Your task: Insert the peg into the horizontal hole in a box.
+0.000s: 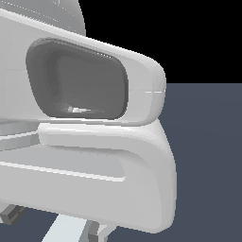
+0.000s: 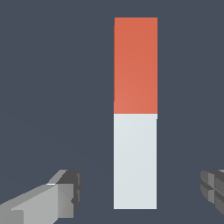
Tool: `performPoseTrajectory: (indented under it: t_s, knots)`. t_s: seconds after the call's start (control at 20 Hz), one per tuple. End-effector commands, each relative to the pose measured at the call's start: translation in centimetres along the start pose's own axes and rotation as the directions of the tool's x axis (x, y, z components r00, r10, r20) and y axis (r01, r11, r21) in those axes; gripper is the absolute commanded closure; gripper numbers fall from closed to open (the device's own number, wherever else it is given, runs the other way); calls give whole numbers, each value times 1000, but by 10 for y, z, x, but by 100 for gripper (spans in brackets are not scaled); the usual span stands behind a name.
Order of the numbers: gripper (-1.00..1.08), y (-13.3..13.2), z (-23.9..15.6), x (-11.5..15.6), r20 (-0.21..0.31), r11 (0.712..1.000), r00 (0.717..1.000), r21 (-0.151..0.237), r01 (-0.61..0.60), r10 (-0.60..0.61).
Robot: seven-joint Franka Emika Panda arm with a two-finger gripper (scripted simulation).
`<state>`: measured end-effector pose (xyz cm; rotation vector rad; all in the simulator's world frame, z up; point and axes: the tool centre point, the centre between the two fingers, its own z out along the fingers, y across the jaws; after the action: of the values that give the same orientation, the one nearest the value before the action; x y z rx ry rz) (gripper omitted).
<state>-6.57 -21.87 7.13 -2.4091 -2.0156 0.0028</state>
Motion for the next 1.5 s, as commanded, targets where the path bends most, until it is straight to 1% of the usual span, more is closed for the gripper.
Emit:
performPoseTrajectory:
  t_s: [0.0, 0.3, 0.75, 1.0, 1.05, 1.45]
  knots:
    - [-92, 1, 2, -5, -1, 1000, 1000, -2, -2, 2]
    - [-92, 0, 7, -4, 0, 1000, 1000, 0, -3, 3]
    - [-92, 0, 46, -5, -1, 1000, 1000, -1, -3, 3]
    - [-92, 1, 52, -5, -1, 1000, 1000, -2, -2, 2]
    - [108, 1, 52, -5, -1, 1000, 1000, -2, -2, 2]
    - [108, 1, 52, -5, -1, 1000, 1000, -2, -2, 2]
